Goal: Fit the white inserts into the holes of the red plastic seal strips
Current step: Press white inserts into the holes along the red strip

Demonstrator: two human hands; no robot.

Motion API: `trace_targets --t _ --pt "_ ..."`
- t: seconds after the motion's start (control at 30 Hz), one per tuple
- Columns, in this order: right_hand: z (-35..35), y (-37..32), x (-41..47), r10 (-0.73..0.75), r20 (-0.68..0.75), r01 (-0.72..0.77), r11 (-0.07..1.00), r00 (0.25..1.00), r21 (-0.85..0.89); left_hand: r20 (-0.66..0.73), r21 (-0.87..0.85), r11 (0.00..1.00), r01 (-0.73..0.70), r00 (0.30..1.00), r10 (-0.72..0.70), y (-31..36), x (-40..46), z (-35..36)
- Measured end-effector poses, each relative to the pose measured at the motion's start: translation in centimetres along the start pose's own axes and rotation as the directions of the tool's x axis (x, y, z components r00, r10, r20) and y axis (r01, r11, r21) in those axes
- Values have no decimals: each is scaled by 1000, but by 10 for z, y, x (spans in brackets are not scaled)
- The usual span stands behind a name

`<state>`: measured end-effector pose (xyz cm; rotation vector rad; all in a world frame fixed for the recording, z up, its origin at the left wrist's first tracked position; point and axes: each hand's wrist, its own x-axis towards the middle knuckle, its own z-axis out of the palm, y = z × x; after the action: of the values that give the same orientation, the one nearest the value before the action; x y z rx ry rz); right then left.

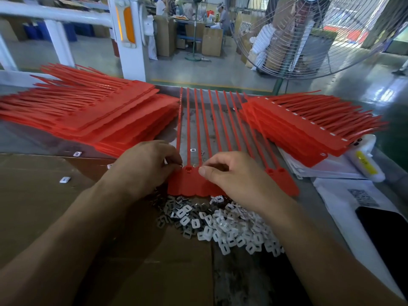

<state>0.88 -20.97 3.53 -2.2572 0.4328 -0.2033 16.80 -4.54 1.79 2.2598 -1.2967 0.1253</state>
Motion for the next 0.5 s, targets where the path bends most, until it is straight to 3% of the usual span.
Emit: trace_targets --t 0.5 --pt "5 7 -9 -97 -7 96 992 995 -87 62 7 988 155 986 -155 2 -2 -7"
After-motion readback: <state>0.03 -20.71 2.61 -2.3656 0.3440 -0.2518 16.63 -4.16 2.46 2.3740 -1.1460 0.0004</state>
